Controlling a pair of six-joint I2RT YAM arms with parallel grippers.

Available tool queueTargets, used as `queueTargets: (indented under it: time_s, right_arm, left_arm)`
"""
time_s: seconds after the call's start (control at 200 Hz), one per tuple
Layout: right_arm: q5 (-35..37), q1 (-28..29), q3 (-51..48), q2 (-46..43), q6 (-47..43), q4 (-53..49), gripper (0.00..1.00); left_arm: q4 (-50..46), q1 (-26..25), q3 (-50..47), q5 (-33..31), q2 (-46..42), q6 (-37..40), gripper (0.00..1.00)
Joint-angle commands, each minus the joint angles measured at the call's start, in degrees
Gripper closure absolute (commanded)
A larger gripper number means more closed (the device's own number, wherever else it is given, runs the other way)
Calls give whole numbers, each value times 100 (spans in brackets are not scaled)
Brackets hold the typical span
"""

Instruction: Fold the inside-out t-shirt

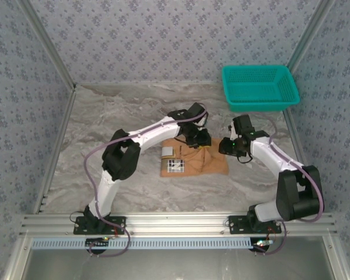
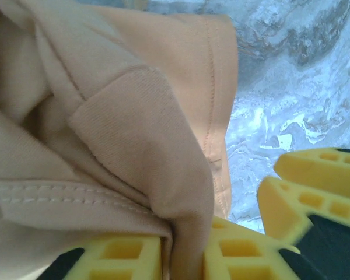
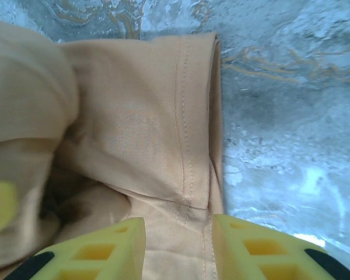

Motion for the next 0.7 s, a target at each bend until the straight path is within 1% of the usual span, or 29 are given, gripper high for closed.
queueTargets:
  time_s: [0.0,0.03,0.06,0.17,0.23,0.315,0.37,0.415,0.46,0.52,0.6,0.67,0.695]
  right_arm:
    - [301,-92,-170,-338,138,-285,63]
    - [344,-113,-223,-416,170,-301,62]
    - [410,-132,-257,-519,199,-311,62]
    - [629,-203,-411,-925,336,-287,62]
    - [688,-209,-509,-1148,402,-259,61]
    - [737,-206,-584,-1399,457,-252,60]
    - [712,-211,-618,-1504,449,-185,59]
    - [586,-170,-650,-1576,429,-67,58]
    - [358,-26,-688,-1653,387,87,57]
    - [260,285,-736,-1734,363,284,54]
    - [384,910,-716,-1728,334,592,51]
    - [414,1436,-611,-1560,276,934,50]
    - [416,1634,-541,-1448,249,1045,50]
  left_arm:
    - [-228,-114,681,297,172,195,67]
    - [-231,-128,794,335,205,252,63]
    - [-438,-135,892,347,209,313,59]
    - [-705,-127,1108,330,121,621,47]
    - [-802,-116,1152,357,42,789,41]
    - [-918,-101,1167,427,-98,1053,30]
    - [-1073,-80,1155,350,-241,1262,26]
    - [-1185,-32,1071,202,-402,1426,25]
    - [-1168,35,810,-18,-663,1531,25]
    - [-1002,180,218,-274,-1112,1580,25]
    - [-607,489,-755,-564,-1761,1509,25]
    - [-304,826,-1647,-609,-2264,1302,27]
    - [-25,960,-1958,-549,-2403,1191,28]
